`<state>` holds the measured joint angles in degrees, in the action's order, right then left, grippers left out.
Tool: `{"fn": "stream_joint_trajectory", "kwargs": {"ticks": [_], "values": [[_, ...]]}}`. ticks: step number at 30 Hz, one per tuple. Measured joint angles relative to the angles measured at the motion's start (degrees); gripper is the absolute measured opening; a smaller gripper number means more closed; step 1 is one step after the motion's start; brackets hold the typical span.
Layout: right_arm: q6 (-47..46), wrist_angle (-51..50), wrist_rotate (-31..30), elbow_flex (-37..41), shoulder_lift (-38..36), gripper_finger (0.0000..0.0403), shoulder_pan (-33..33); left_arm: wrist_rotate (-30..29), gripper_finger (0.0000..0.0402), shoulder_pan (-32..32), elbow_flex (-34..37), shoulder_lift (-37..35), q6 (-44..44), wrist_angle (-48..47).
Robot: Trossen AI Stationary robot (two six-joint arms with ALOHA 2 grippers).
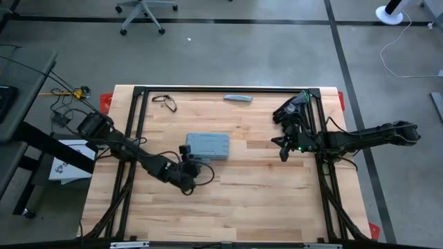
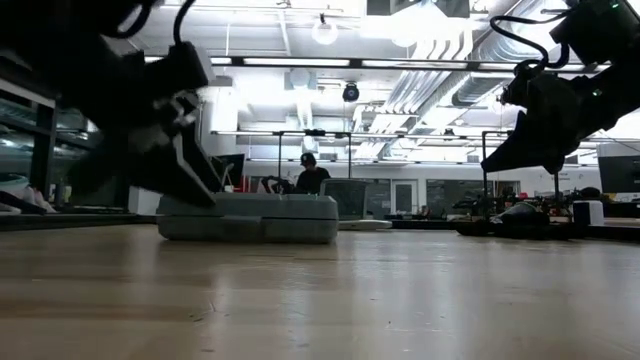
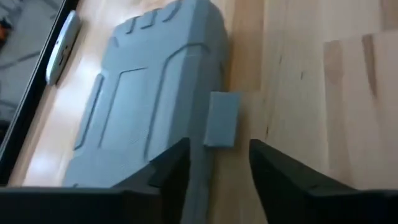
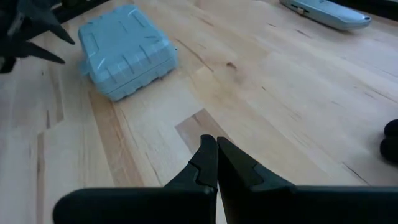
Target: Prefit tool cases
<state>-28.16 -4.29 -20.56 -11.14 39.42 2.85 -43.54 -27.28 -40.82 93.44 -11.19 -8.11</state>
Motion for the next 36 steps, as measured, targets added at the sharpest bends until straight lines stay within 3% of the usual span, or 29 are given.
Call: {"fn": "stream_joint_trajectory", "kwargs": {"ticks": [6, 11, 14, 25, 36], "values": [[0.01, -0.75, -0.82, 0.00, 0.02, 0.0000, 0.00, -5.78, 0.0201, -1.54, -0.48, 9.98, 4.29, 7.87], [-0.04, -0.83, -0.92, 0.02, 0.02, 0.0000, 0.00, -18.78, 0.0195, -2.70, -3.63, 16.76, 3.38, 10.14], [-0.04, -0.83, -0.94, 0.02, 0.02, 0.0000, 0.00, -22.68, 0.0191, -2.65, -5.32, 18.51, 3.33, 9.68], [0.15, -1.27, -0.96, 0.04, 0.02, 0.0000, 0.00, -20.99, 0.0170, -2.41, -5.68, 18.87, 0.16, 8.50], [0.13, -2.32, -1.00, 0.04, 0.02, 0.0000, 0.00, -16.03, 0.0159, -2.26, -5.86, 18.63, 10.40, 10.64]]}}
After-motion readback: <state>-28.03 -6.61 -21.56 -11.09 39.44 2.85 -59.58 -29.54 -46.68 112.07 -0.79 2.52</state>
